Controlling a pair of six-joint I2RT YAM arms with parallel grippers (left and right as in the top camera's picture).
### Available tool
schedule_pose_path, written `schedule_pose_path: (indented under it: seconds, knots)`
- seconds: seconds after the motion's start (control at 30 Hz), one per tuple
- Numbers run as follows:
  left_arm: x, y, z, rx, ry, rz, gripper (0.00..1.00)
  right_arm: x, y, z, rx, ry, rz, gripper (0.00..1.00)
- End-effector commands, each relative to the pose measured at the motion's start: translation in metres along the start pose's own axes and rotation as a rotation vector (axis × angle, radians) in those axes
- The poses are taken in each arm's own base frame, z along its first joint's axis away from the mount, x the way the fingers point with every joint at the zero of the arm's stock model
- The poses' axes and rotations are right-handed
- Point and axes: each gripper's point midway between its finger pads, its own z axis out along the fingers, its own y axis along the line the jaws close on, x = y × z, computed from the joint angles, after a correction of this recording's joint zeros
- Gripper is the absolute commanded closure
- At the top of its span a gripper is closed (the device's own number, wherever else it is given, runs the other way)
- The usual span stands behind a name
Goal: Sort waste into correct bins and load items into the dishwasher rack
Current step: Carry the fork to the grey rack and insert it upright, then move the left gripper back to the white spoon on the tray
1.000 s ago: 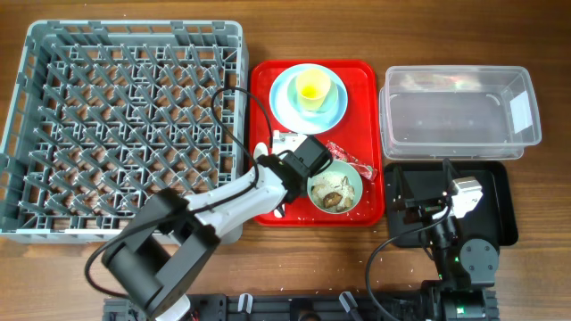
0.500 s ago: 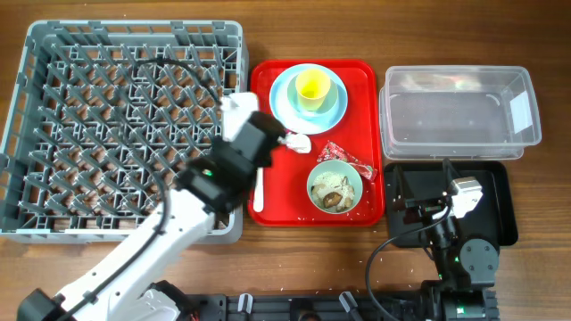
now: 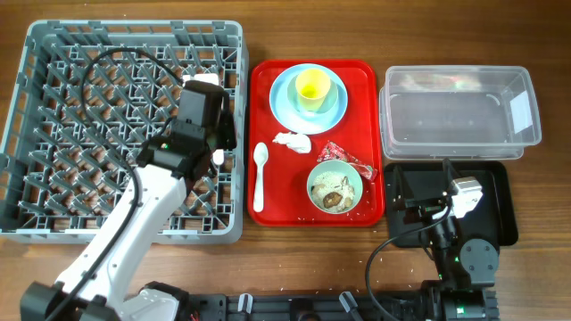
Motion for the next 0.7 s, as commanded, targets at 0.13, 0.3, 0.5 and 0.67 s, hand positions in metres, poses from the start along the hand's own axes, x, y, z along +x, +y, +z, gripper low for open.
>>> schedule_pose_path:
  seconds: [0.13, 0.3, 0.5, 0.67]
  knots:
    - [0.024, -0.006, 0.035, 0.014, 0.109, 0.057, 0.91, -0.003, -0.002, -0.001, 0.012, -0.014, 0.002, 0.00]
    - [0.031, -0.007, 0.043, 0.017, 0.136, 0.060, 0.88, -0.003, -0.002, -0.001, 0.012, -0.014, 0.002, 0.00]
    - [0.028, -0.007, 0.041, 0.020, 0.126, 0.058, 0.62, -0.003, -0.002, -0.001, 0.012, -0.014, 0.002, 0.00]
    - [-0.010, -0.015, -0.005, 0.078, 0.010, -0.053, 0.65, -0.003, -0.002, -0.001, 0.012, -0.014, 0.003, 0.00]
